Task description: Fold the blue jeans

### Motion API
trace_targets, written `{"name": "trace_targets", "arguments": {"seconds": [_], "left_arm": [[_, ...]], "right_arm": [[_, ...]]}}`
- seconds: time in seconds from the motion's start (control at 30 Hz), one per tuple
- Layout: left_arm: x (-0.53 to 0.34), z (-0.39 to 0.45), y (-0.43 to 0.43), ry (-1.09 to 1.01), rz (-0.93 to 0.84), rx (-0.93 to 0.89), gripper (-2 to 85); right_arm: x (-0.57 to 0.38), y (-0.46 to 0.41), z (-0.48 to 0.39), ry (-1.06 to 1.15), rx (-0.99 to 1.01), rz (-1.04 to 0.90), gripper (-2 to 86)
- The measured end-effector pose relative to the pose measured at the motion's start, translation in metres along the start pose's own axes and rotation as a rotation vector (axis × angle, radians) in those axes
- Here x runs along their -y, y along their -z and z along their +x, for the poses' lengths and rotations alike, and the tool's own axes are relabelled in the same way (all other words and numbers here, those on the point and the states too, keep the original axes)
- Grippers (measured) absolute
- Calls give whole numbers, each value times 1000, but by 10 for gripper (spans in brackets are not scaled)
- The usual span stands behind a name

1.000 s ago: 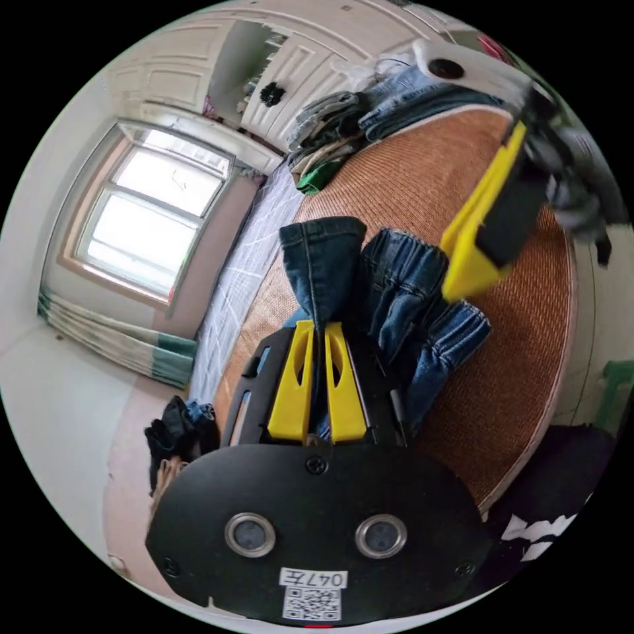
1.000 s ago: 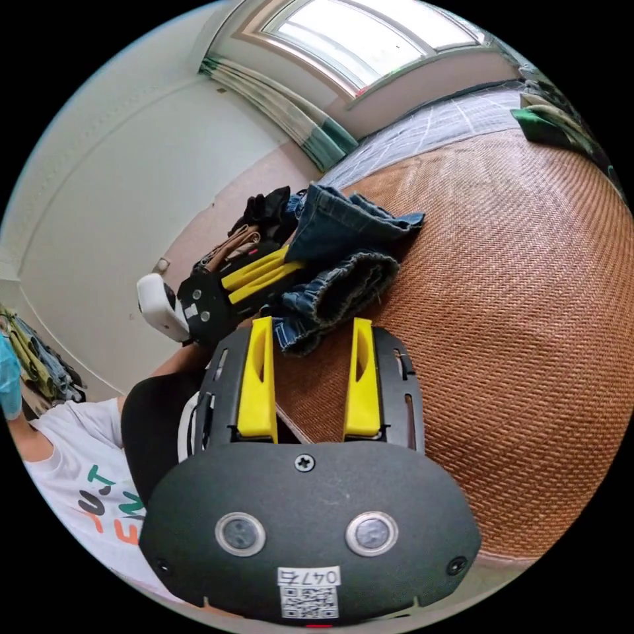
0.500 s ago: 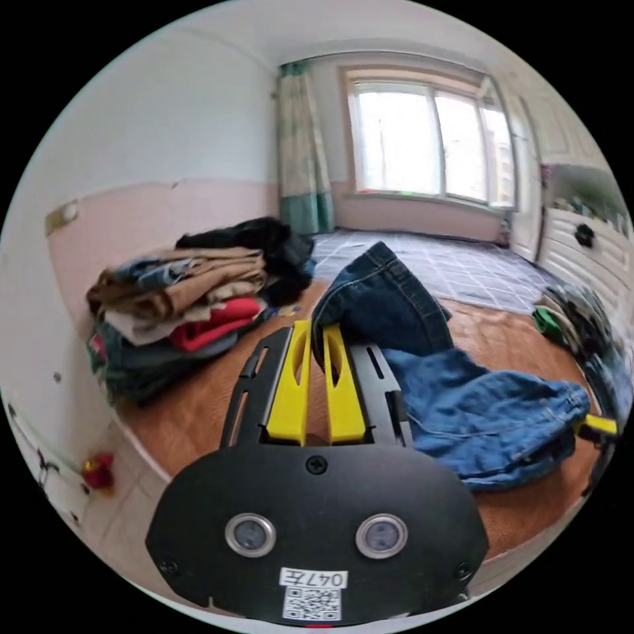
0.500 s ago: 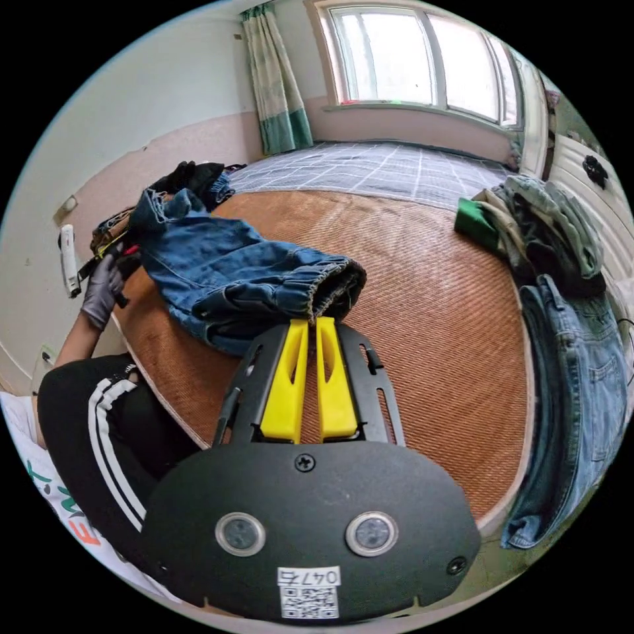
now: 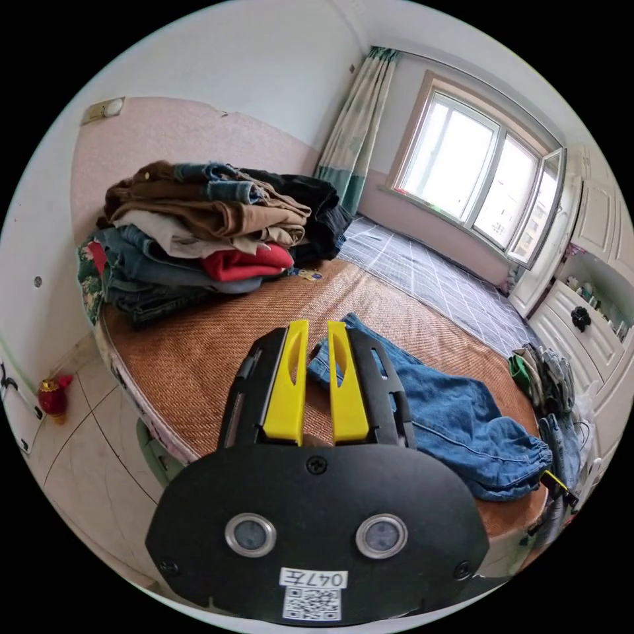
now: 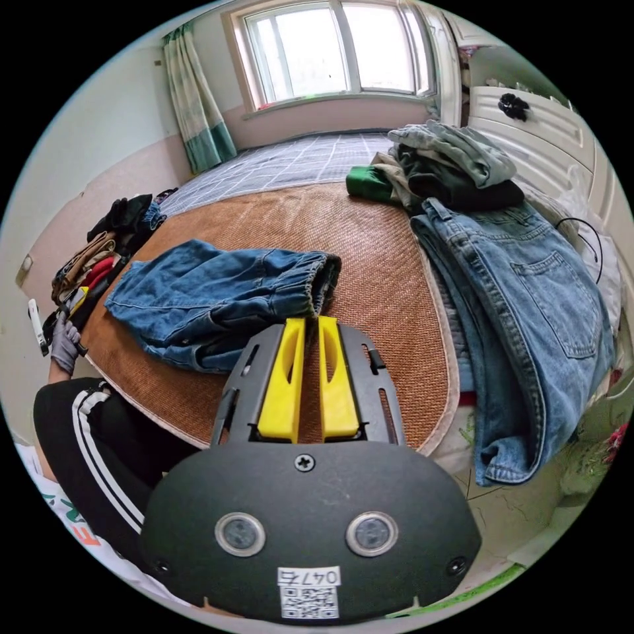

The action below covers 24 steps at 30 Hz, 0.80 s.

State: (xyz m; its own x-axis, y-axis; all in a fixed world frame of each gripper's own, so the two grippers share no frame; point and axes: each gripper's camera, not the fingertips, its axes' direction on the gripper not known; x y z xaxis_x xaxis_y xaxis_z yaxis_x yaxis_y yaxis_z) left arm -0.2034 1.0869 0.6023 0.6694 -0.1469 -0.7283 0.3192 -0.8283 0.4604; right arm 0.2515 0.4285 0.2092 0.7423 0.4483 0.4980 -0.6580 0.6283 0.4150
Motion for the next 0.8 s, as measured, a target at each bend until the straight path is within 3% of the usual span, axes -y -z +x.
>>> {"name": "trace_targets", "arguments": {"seconds": [0.2, 0.3, 0.5, 0.67, 0.8], "left_arm": [[18, -56, -94, 35, -249, -122, 98], [18, -72, -127, 19, -325, -154, 79], [33, -79, -90, 24, -172, -227, 51], [35, -8, -41, -153, -30, -120, 51], [27, 25, -7, -209, 75, -79, 50]], "right_arm": [[0, 39, -13, 44, 63, 93, 58], [9, 46, -27, 110, 99, 77, 64], [25, 63, -74, 290, -29, 64, 84], [30, 58, -148, 695, -4, 4, 66], [39, 29, -176, 866, -79, -89, 37]]}}
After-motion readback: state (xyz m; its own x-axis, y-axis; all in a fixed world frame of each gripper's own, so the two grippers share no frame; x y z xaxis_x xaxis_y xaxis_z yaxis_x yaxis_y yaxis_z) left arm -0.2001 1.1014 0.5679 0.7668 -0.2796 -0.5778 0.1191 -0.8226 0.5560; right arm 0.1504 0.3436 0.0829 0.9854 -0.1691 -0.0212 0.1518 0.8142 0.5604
